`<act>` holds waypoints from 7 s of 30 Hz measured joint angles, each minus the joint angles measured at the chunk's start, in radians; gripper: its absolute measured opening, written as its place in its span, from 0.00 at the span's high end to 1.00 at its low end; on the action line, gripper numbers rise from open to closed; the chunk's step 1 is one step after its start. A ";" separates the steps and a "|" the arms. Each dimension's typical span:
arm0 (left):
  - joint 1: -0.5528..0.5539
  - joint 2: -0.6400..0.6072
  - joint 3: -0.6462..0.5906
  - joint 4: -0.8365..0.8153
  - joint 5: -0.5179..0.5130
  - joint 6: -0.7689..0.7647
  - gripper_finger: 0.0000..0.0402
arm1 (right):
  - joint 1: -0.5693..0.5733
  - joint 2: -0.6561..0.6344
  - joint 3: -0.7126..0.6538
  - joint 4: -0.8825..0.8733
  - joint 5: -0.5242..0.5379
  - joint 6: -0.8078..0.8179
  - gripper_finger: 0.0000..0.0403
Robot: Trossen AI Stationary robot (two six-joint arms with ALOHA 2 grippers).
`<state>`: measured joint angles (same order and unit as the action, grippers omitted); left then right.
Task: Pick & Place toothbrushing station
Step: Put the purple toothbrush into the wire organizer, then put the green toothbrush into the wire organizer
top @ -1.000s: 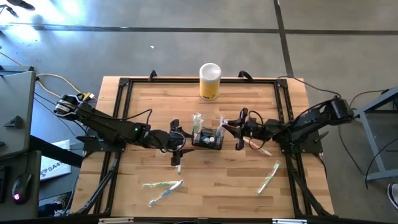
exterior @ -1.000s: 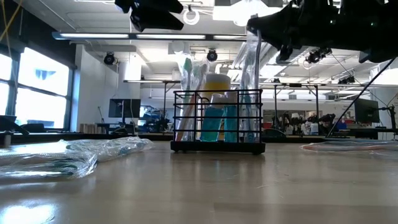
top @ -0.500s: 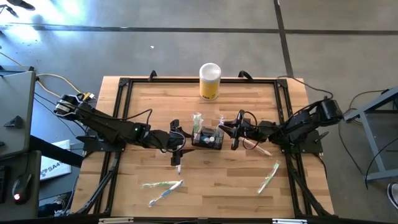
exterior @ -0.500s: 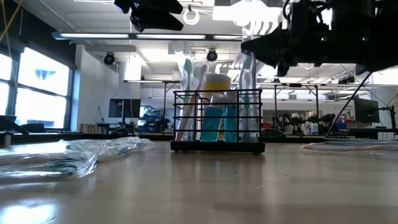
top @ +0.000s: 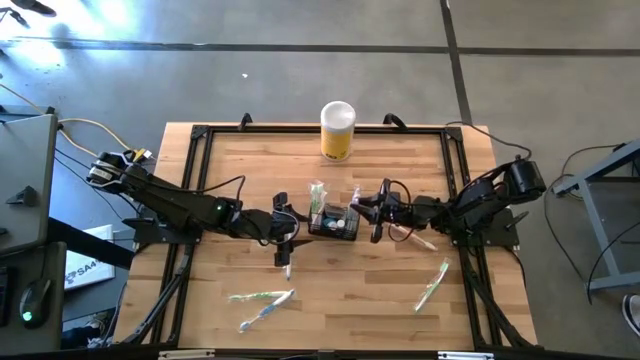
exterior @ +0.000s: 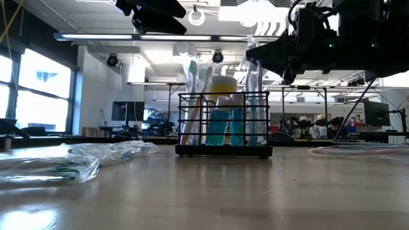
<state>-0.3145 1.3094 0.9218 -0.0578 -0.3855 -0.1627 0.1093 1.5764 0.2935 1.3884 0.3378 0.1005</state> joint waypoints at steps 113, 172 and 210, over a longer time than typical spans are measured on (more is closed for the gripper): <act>0.384 0.133 -0.272 -0.358 0.148 -0.447 0.95 | 0.329 -0.141 0.000 -0.076 0.524 -0.446 0.34; -0.182 0.201 -0.050 0.555 -0.517 0.451 0.98 | 0.210 -0.063 0.364 -0.287 -0.060 -0.211 0.34; -0.123 0.235 -0.049 0.552 -0.422 0.503 0.87 | 0.154 -0.063 0.406 -0.456 -0.110 -0.260 0.96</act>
<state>-0.4373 1.5440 0.8730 0.4945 -0.8072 0.3399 0.2630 1.5135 0.6994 0.9321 0.2275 -0.1596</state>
